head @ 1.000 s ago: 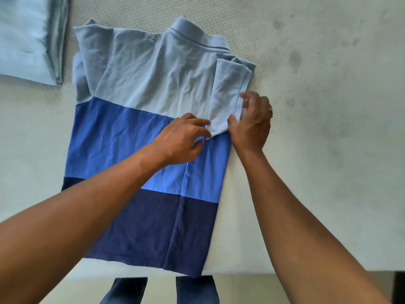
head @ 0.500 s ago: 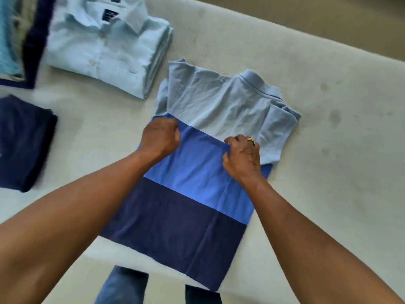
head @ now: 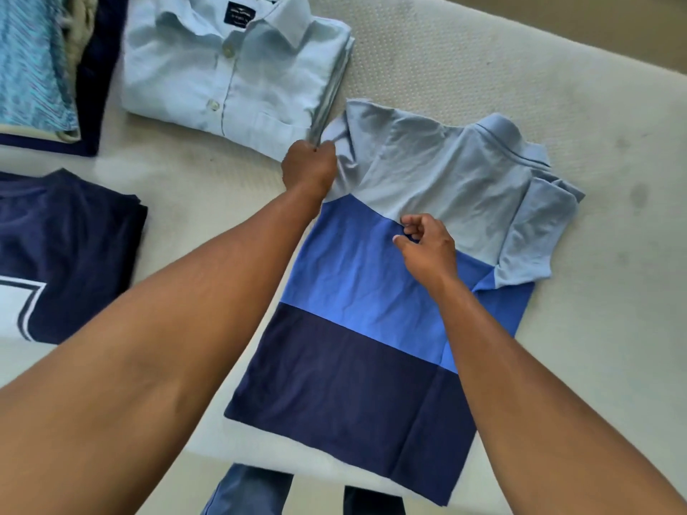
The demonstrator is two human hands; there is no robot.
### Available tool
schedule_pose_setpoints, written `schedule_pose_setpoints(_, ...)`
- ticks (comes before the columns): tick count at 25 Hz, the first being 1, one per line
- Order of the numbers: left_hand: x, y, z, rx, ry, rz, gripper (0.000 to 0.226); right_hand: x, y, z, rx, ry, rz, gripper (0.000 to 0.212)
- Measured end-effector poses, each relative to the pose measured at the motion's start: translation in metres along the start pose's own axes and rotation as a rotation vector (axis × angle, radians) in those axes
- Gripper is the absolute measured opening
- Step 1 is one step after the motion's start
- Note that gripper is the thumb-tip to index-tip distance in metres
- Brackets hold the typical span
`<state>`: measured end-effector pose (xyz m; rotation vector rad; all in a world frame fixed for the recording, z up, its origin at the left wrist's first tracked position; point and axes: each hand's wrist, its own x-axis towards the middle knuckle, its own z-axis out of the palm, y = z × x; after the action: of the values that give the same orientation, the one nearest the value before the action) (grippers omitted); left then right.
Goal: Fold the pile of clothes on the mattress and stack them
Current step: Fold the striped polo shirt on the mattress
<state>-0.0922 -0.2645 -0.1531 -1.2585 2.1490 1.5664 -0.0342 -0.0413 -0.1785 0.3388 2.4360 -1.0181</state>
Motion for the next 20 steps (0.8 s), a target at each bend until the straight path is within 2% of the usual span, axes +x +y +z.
schedule_pose_setpoints(2, -0.002, -0.009, -0.004, -0.349, -0.02, -0.134, 0.009, -0.004, -0.004, -0.002, 0.019, -0.038, 0.033, 0.031)
schedule_pose_setpoints(3, -0.005, -0.011, -0.006, -0.491, -0.092, -0.218, 0.006, -0.005, -0.006, -0.002, 0.016, -0.046, 0.045, 0.032)
schedule_pose_setpoints(4, -0.004, -0.014, -0.008, -0.585, -0.174, -0.281, 0.016, -0.004, -0.006, -0.001, 0.016, -0.046, 0.056, 0.031)
schedule_pose_setpoints(6, -0.001, -0.011, -0.012, -0.62, -0.294, -0.318, 0.041, -0.001, -0.008, 0.001, 0.016, -0.039, 0.078, 0.03)
schedule_pose_setpoints(8, 0.004, 0.0, -0.013, -0.563, -0.3, -0.31, 0.043, 0.002, -0.01, 0.002, 0.018, -0.033, 0.102, 0.028)
schedule_pose_setpoints(10, 0.012, 0.006, -0.013, -0.426, -0.18, -0.254, 0.028, 0.003, -0.011, 0.002, 0.04, -0.036, 0.117, 0.026)
schedule_pose_setpoints(11, 0.016, 0.005, -0.015, -0.34, -0.087, -0.181, 0.014, 0.001, -0.012, 0.002, 0.052, -0.045, 0.12, 0.025)
schedule_pose_setpoints(14, 0.02, -0.003, -0.015, -0.084, 0.126, 0.079, 0.021, 0.001, -0.02, 0.001, 0.099, -0.045, 0.128, 0.023)
schedule_pose_setpoints(16, 0.012, -0.007, -0.012, 0.052, 0.135, 0.247, 0.012, 0.003, -0.036, 0.001, 0.119, 0.042, 0.029, 0.024)
schedule_pose_setpoints(17, 0.008, -0.009, -0.01, 0.109, 0.128, 0.321, 0.016, 0.006, -0.048, 0.001, 0.131, 0.103, -0.049, 0.025)
schedule_pose_setpoints(19, 0.007, -0.01, -0.009, 0.128, 0.12, 0.383, 0.022, 0.017, -0.083, 0.002, 0.159, 0.154, -0.185, 0.025)
schedule_pose_setpoints(20, 0.008, -0.012, -0.01, 0.118, 0.109, 0.392, 0.024, 0.025, -0.101, 0.007, 0.151, 0.125, -0.23, 0.023)
